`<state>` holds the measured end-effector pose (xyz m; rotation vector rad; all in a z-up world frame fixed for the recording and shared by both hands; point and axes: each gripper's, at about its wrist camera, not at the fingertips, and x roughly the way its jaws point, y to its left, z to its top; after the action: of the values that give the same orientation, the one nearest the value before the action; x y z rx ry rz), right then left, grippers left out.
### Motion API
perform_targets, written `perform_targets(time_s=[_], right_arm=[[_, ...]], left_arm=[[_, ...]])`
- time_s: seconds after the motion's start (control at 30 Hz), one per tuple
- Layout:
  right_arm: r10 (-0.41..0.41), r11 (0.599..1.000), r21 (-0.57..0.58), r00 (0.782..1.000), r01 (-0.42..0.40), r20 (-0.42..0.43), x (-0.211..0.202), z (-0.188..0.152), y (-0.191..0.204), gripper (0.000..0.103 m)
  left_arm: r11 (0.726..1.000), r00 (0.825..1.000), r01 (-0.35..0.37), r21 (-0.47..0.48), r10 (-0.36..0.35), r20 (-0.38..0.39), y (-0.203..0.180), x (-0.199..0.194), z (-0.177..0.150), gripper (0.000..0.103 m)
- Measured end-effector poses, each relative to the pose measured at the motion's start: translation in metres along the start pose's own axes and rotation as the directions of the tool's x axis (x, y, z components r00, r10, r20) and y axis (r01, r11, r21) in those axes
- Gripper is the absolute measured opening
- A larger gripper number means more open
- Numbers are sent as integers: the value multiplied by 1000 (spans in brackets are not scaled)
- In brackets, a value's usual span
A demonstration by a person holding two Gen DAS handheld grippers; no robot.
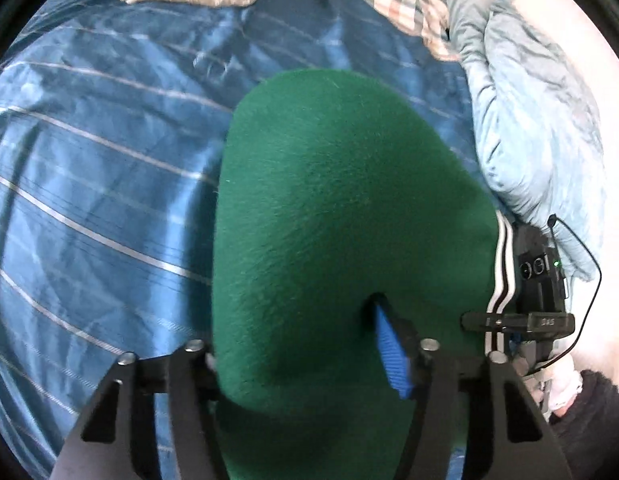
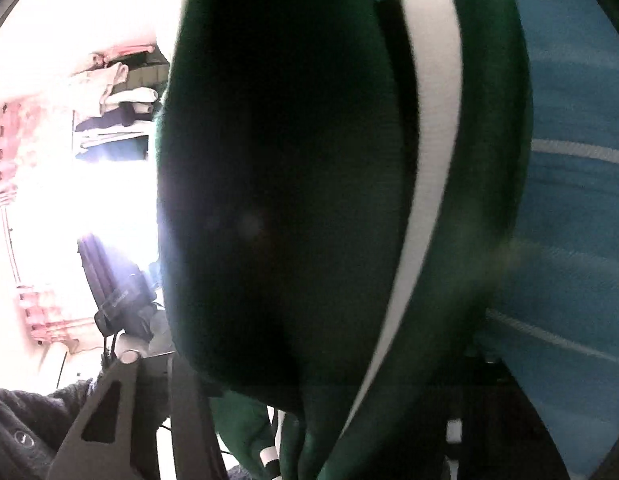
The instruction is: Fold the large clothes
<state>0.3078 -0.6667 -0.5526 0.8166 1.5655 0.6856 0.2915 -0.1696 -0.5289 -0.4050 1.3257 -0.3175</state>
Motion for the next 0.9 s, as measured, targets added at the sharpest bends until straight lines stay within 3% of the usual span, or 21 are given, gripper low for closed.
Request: perform_targets(time_s=[0.17, 0.43, 0.57, 0.63, 0.9], right_arm=[[43, 999, -15, 998, -42, 47, -13, 6, 34, 47], [59, 997, -51, 993, -54, 101, 6, 35, 125, 47], [32, 996, -83, 991, -21, 130, 33, 64, 196, 47], [26, 996, -91, 990, -13, 138, 78, 49, 236, 47], [7, 991, -130, 981, 19, 194, 175, 165, 344, 47]], left_arm=[[999, 999, -1, 40, -1, 38, -11, -37, 17, 51], [997, 992, 34, 63, -41, 117, 24, -98, 72, 51], [996, 986, 64, 70, -74, 149, 56, -140, 129, 51], [995, 984, 75, 73, -85, 155, 72, -155, 161, 51], [992, 982, 42, 121, -63, 176, 141, -190, 323, 51]])
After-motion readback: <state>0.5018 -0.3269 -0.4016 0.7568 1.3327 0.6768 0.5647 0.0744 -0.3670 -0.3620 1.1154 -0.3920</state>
